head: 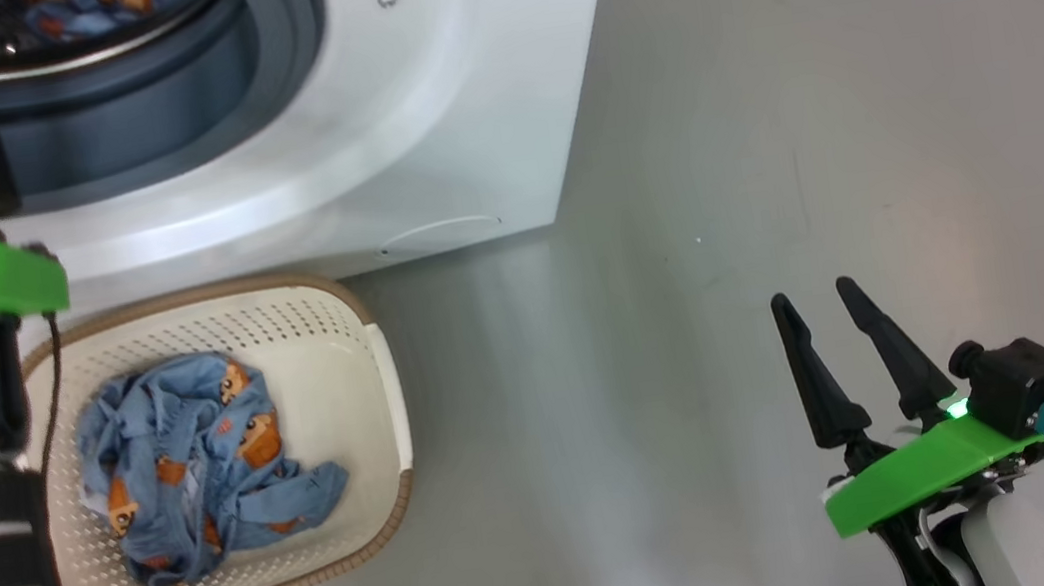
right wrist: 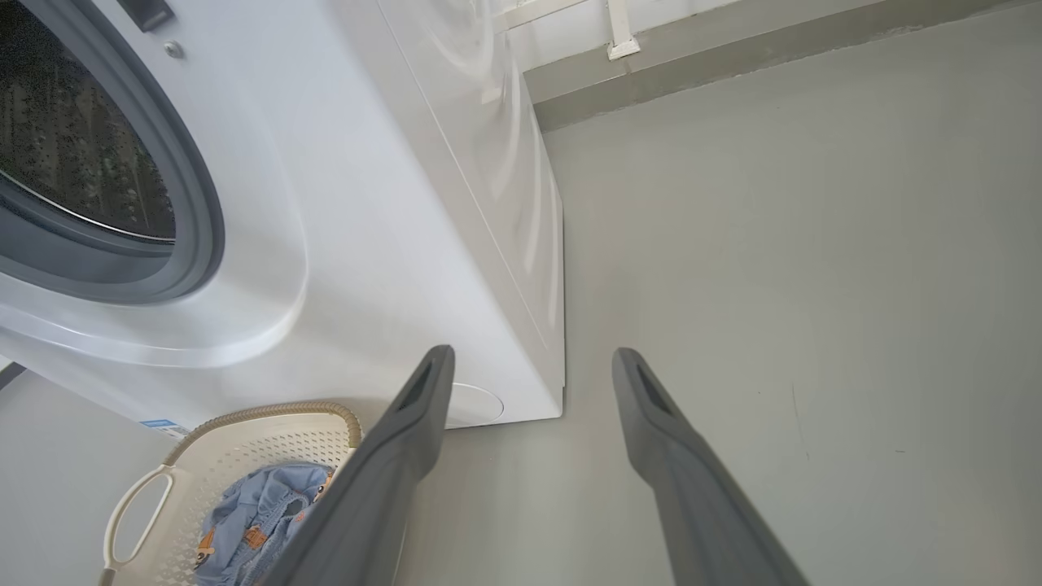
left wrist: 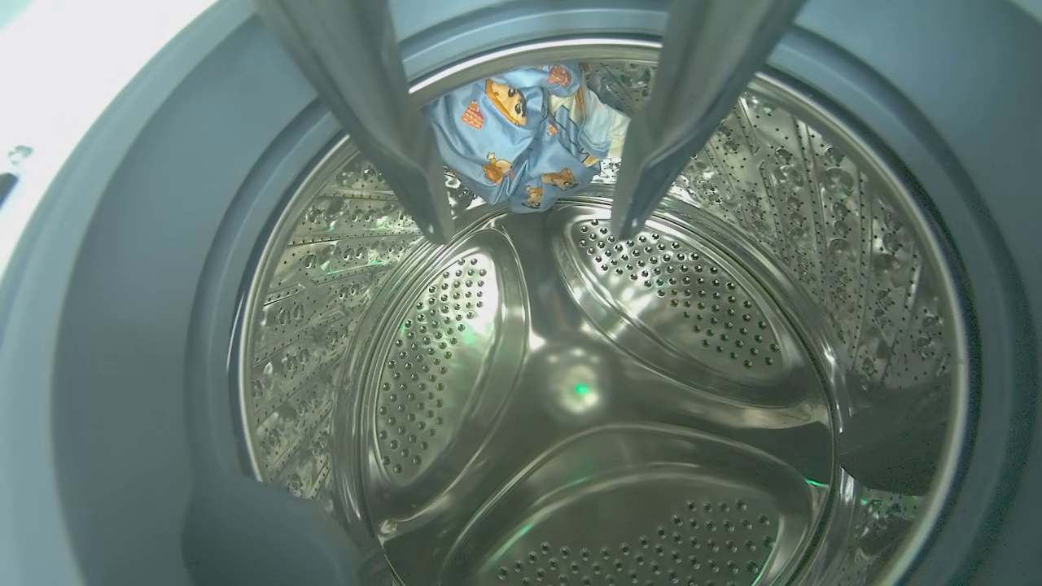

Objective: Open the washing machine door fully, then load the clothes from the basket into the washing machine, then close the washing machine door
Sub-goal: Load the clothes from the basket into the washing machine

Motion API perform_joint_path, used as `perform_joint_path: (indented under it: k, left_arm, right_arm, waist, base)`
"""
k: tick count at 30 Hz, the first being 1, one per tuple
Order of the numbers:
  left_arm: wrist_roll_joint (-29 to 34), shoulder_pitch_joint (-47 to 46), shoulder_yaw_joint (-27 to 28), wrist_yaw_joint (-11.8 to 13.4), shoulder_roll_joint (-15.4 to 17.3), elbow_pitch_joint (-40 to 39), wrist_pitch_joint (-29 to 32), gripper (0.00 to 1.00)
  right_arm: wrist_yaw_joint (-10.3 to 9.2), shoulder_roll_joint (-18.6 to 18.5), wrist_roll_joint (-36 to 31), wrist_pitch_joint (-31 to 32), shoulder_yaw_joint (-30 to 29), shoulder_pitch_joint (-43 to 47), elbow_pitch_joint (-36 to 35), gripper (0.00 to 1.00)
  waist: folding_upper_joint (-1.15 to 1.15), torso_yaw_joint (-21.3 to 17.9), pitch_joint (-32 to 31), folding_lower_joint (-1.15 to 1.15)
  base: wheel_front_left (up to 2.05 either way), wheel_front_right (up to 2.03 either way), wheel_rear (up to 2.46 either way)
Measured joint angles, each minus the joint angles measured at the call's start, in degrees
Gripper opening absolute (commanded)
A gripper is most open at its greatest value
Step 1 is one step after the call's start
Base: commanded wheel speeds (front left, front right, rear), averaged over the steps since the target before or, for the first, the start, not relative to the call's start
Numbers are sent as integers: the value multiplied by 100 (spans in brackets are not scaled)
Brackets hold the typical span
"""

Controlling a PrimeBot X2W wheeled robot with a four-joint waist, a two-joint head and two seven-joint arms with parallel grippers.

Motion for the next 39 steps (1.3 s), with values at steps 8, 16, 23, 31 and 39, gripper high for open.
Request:
perform_joint_path:
  k: [8, 16, 23, 31, 39]
  left_arm:
    - [-27, 744, 97, -19, -88, -416, 0, 100]
    - [-60, 1566, 207, -18, -164, -748, 1, 100]
    - [-44, 2259, 240, 26, -308, -1128, 1, 100]
    - [-53, 3077, 382, 115, -493, -1537, 2, 100]
    - [-18, 4028, 432, 133, -550, -1878, 3, 100]
  right_arm:
    - [0, 0, -54, 0, -38, 201, 37, 100]
    - [0, 1, -56, 0, -58, 373, 92, 100]
    - [0, 2, -326, 0, -163, 574, 66, 100]
    - [0, 5, -457, 0, -230, 805, -37, 100]
    - [0, 8, -620, 0, -259, 922, -267, 100]
  waist:
    - [0, 97, -359, 0]
    - [0, 140, -720, 0]
    - [0, 183, -1071, 0]
    - [0, 215, -1401, 0]
    - [0, 169, -1646, 0]
  base:
    - [0, 0, 0]
    - [0, 0, 0]
    - [0, 0, 0]
    - [0, 0, 0]
    - [0, 0, 0]
